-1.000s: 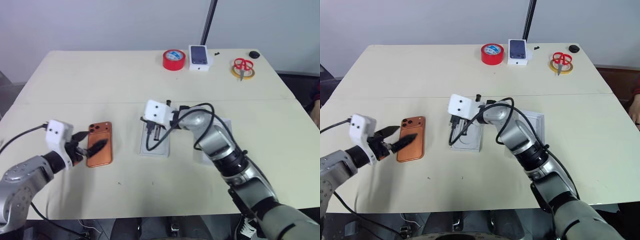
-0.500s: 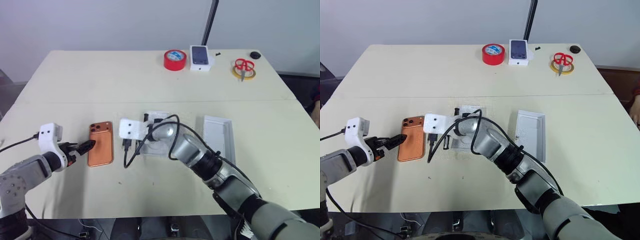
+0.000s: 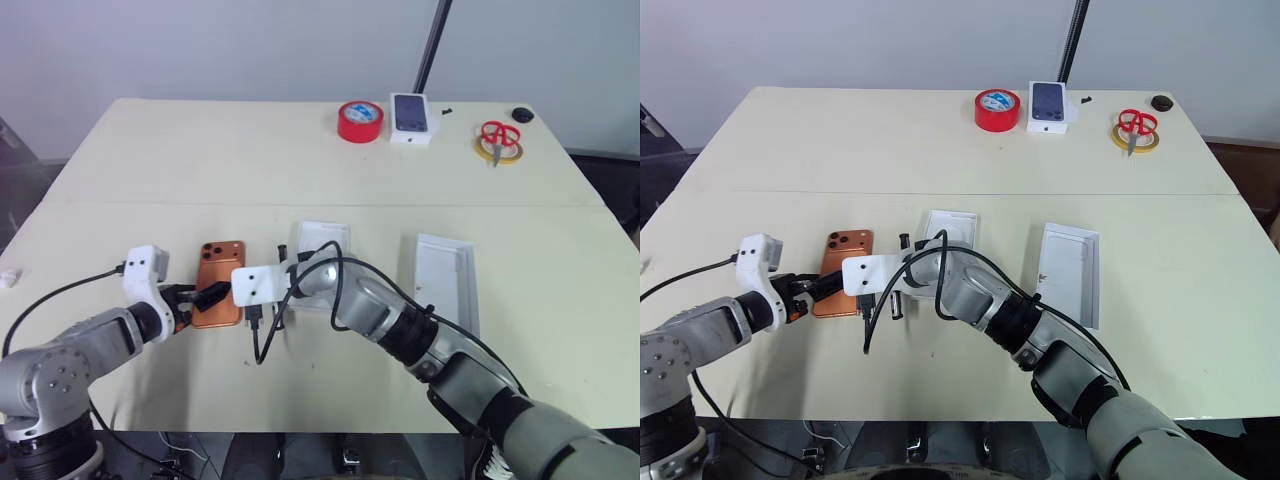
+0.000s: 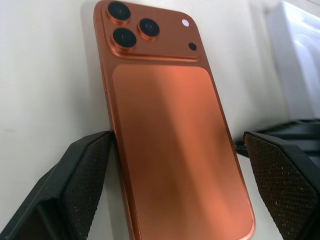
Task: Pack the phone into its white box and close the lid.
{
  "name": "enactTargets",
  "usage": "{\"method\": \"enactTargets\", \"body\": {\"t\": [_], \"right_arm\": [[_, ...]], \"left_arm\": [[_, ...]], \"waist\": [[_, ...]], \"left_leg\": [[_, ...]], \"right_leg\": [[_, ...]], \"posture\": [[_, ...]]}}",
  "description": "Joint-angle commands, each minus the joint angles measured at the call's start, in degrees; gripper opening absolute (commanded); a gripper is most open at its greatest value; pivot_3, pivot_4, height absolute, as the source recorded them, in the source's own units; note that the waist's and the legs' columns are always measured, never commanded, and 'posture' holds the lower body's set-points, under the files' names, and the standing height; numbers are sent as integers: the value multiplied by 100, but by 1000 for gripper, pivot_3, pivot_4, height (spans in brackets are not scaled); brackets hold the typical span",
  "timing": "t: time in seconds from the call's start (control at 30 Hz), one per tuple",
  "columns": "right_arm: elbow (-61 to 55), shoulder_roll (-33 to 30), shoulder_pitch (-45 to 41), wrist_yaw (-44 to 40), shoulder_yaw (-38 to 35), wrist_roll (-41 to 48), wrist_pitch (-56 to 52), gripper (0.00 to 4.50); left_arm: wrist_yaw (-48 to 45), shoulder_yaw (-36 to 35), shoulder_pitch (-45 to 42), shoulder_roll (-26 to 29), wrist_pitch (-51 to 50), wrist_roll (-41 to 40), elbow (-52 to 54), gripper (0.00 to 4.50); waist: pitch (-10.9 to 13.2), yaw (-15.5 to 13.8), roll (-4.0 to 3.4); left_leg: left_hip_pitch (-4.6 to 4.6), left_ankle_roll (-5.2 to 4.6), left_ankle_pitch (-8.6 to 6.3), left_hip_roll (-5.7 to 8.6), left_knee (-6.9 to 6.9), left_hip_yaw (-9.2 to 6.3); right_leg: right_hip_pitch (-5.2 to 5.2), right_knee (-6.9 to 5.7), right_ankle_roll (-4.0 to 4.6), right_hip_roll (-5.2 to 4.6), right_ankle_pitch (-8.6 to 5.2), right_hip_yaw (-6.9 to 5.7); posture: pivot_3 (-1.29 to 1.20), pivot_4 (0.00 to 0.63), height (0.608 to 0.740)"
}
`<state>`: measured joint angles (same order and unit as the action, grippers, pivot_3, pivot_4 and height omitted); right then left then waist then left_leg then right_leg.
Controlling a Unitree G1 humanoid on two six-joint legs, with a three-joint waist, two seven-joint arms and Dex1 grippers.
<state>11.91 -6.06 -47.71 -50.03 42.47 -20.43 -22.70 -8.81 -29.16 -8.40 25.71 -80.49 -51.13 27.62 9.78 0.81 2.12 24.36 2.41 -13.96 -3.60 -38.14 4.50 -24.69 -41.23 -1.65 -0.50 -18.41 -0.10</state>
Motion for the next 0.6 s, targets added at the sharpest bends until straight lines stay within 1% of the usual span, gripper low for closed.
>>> {"method": "enactTargets", "body": {"t": [0.03,0.23,0.33,0.53,0.6], "right_arm": [[51,56,-105,1,-23,-72,125,14],[75,81,-69,7,-68,-132,149,14],[96,89,-61,15,-86,-148,158,14],[72,88,-22,16,-105,-159,128,14],[55,87,-10,15,-104,-163,111,14]], "left_arm": [[-73,378,-67,-236,-462,-334,98,4419],[-43,176,-196,-453,-691,-410,120,4419],[-32,110,-277,-471,-742,-320,86,4419],[-21,-385,-524,-665,-950,-352,-99,4419],[-28,-669,-678,-812,-1086,-424,-181,4419]], "waist": [[-1,-1,0],[-4,3,0],[-4,2,0],[-5,2,1],[-5,1,1]], "left_leg": [[-1,0,0,0,-1,0],[-6,0,0,1,-1,-4],[-6,0,0,1,-2,-4],[-6,0,0,1,-2,-6],[-6,0,0,1,-3,-6]], "right_leg": [[1,0,0,-1,0,0],[7,0,0,-1,0,-3],[8,1,0,-1,0,-4],[9,1,0,-1,0,-5],[9,1,-1,-1,0,-6]], "posture": [[0,150,690],[0,150,690],[0,150,690],[0,150,690],[0,150,690]]}}
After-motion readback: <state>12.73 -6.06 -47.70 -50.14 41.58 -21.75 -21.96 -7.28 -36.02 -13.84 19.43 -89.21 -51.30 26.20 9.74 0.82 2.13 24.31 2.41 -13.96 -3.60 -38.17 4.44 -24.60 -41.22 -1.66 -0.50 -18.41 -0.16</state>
